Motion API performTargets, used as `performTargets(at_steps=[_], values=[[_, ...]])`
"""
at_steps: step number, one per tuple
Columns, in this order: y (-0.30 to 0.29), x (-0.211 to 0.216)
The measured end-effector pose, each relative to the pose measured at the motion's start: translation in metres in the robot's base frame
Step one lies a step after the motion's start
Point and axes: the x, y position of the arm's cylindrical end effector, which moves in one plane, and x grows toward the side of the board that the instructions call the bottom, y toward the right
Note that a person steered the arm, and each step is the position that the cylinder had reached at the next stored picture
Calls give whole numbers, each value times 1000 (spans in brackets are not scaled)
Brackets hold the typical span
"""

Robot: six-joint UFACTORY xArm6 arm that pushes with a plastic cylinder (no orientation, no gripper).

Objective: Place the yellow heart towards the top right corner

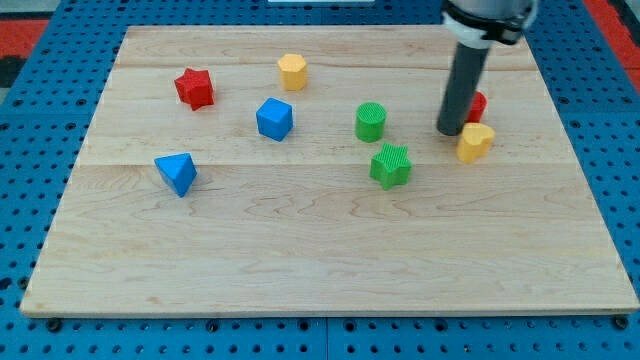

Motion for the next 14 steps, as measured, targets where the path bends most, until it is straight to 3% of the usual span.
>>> performTargets(at_steps=[1, 3, 4, 5, 6, 7, 8, 9, 10, 11, 12, 14], values=[[21, 45], [53, 21], [76, 50], [34, 74], [29, 107], [0, 76], [-31, 103], [-25, 122], [-21, 98], [13, 116], [9, 125], [-1, 17]])
